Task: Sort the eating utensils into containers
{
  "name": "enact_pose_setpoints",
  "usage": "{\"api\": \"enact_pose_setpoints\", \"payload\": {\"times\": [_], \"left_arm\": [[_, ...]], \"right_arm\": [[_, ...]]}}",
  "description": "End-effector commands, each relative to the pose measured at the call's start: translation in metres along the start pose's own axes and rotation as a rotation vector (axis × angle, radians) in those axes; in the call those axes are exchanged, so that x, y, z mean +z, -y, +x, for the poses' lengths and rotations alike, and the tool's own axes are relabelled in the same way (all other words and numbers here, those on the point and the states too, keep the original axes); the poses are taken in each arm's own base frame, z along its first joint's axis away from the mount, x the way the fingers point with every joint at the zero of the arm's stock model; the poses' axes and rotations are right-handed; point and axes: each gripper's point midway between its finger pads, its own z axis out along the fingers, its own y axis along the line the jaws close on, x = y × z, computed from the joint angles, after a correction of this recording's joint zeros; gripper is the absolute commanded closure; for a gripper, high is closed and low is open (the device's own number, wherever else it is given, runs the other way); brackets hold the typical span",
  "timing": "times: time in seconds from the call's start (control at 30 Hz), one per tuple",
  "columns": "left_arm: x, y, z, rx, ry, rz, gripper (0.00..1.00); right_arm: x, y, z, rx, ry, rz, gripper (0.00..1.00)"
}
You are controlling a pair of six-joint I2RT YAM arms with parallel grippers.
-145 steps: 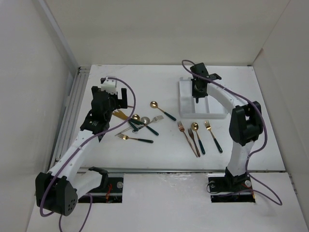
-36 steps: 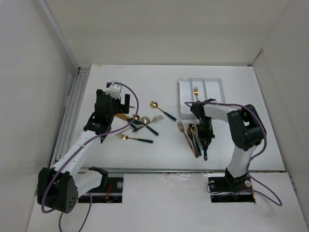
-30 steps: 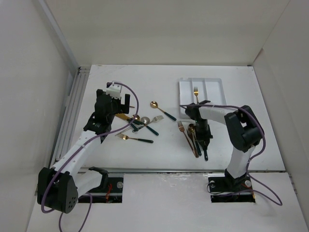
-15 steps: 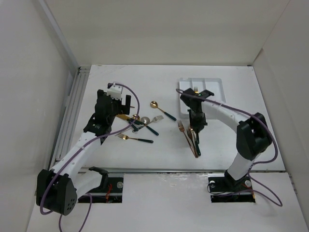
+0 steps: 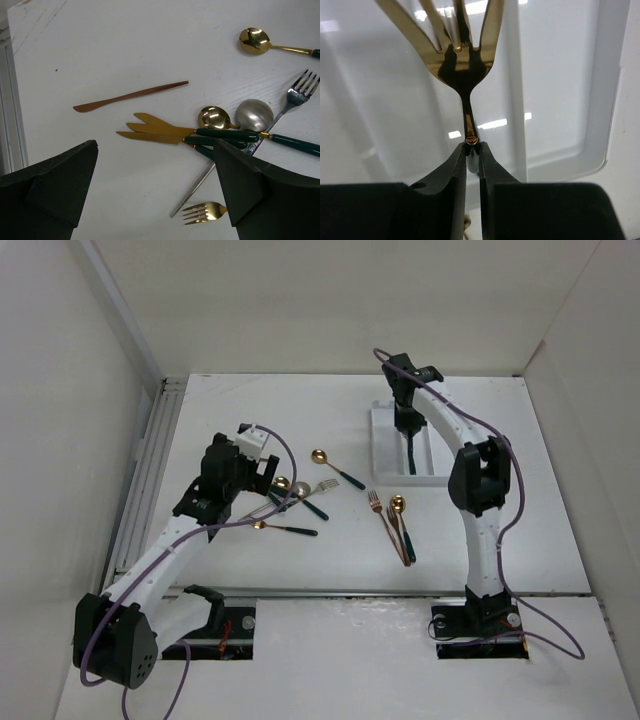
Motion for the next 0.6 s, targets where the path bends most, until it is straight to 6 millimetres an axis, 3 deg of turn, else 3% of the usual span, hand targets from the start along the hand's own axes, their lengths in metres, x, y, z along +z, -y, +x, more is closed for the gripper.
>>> {"api": "enact_pose_setpoints", "payload": {"times": [0.0,0.03,0.1,0.23,0.33,0.43,0.57], "left_arm": [[-0.006,0.003,-0.018,-0.029,0.019,0.024,0.0],[-0.005,0.003,-0.02,-0.042,0.014,0.025,0.0],[-0.005,0.009,-0.019,-0.053,-0.005,0.056,0.01],[-0.001,0.011,-0.018,-0.039,-0.026,0.071,0.03],[0.0,0.011,-0.018,0.0,-0.031,0.083,0.03],[0.0,0.012,-0.018,0.0,-0.03,0.092,0.03],[0.001,0.016,-0.014,0.024,-0.037,0.102,0.03]], "right_arm": [[0.007,0.026,-0.025,0.015,0.026,0.051,1.0],[0.02,0.02,-0.022,0.001,0.009,0.044,1.0],[0.034,0.028,-0.025,0.018,0.006,0.045,1.0],[0.06,0.027,-0.011,-0.006,-0.049,0.066,1.0],[0.069,0.023,0.005,-0.02,-0.093,0.049,1.0],[0.072,0.015,0.005,-0.013,-0.091,0.012,0.98],[0.064,0.012,0.001,-0.005,-0.081,-0.017,0.83]]}}
